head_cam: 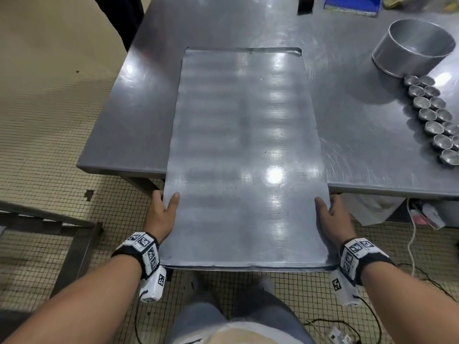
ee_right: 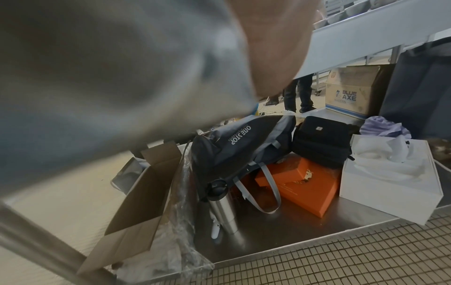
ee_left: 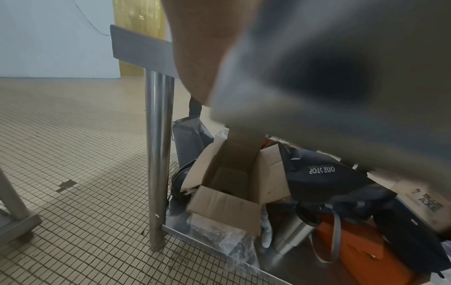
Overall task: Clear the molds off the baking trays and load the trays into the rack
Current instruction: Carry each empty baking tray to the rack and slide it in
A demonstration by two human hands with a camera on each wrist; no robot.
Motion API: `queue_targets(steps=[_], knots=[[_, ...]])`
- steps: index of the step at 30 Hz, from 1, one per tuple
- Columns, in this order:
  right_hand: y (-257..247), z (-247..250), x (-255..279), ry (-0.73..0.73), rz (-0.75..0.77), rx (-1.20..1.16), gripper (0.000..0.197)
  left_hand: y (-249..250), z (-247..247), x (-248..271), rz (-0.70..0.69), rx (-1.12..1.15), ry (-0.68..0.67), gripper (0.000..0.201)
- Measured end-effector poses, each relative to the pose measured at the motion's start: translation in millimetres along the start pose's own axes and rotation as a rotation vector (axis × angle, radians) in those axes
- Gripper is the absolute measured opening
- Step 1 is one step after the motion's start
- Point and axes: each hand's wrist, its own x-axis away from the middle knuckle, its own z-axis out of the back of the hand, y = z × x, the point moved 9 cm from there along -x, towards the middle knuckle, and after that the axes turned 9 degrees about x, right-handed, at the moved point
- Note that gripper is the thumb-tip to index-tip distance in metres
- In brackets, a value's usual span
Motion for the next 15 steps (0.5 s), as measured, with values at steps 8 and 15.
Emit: queue_targets(steps=[8, 15], knots=[[3.0, 1.5, -4.9, -0.002, -0.002, -0.033, 0.042, 0.2, -3.2, 3.0, 0.008, 0.027, 0.012, 0.041], [-8.6, 30.3, -6.2, 0.042, 0.028, -0.019, 0.049, 11.9, -6.1, 11.0, -0.009, -0.018, 0.042, 0.051]])
